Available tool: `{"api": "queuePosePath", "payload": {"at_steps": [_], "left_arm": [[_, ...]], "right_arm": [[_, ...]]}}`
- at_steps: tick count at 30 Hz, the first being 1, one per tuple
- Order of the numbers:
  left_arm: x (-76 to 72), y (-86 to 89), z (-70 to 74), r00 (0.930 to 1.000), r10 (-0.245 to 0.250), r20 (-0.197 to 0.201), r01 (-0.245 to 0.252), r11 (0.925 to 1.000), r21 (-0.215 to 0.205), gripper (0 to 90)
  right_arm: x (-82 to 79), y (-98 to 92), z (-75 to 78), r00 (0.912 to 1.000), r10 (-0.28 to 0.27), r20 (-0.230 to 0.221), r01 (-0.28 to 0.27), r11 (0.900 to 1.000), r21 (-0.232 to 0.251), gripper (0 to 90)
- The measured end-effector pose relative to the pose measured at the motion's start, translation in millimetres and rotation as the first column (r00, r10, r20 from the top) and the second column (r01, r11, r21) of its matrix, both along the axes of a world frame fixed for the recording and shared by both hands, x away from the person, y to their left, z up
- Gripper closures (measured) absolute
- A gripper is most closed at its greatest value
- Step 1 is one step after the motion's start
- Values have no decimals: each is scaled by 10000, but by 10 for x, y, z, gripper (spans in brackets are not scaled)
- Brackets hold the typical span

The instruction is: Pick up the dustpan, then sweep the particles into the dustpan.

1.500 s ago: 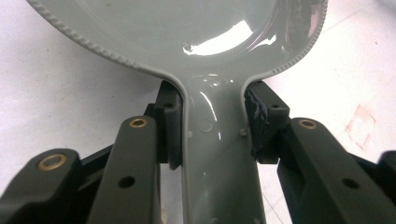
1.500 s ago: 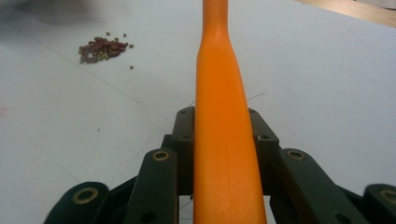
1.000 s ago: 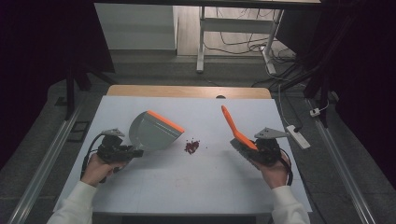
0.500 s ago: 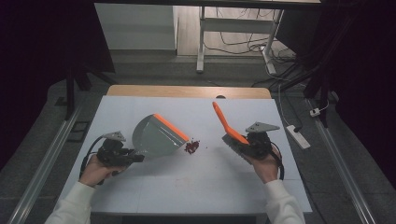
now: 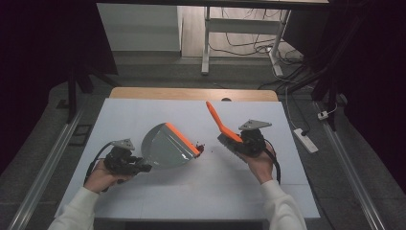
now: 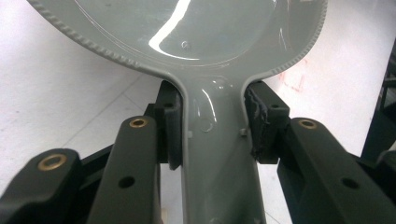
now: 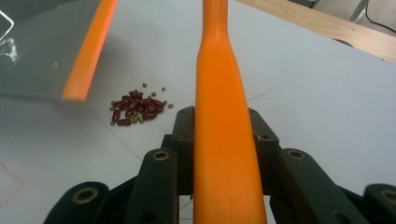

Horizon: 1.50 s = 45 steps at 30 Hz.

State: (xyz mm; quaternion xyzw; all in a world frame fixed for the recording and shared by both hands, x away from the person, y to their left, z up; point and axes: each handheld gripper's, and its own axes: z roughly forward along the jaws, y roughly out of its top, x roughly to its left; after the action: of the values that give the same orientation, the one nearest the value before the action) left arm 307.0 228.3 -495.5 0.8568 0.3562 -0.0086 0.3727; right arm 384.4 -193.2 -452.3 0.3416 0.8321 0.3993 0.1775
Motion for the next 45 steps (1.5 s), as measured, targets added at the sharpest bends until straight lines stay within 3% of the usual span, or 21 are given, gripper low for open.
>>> {"api": "queuePosePath", "payload": {"at_steps": [6, 10, 16, 22, 25, 45], "left_arm": [[-21, -10, -6, 9998, -205, -27, 205, 9998, -8, 610], [-17, -68, -26, 9997, -246, -49, 247, 9995, 218, 610], [-33, -116, -48, 9975, -679, -175, 685, 9968, 418, 610], [-35, -89, -51, 9978, -576, -313, 591, 9971, 483, 610], [-40, -81, -63, 9975, -588, -384, 614, 9956, 708, 610], [-37, -82, -117, 9941, -769, -761, 841, 9918, 964, 610]], "right_arm": [[70, 94, 5, 10000, 46, 35, -46, 10000, 23, 703], [111, 153, 9, 10000, 71, 69, -71, 10000, 34, 703], [196, 245, 12, 9998, 92, 163, -94, 9999, 111, 703], [266, 325, -8, 9998, 157, 145, -159, 9997, 166, 703], [280, 351, -24, 9998, 151, 85, -153, 9997, 174, 703], [315, 502, -143, 9994, 351, 26, -350, 9991, -225, 702]]}}
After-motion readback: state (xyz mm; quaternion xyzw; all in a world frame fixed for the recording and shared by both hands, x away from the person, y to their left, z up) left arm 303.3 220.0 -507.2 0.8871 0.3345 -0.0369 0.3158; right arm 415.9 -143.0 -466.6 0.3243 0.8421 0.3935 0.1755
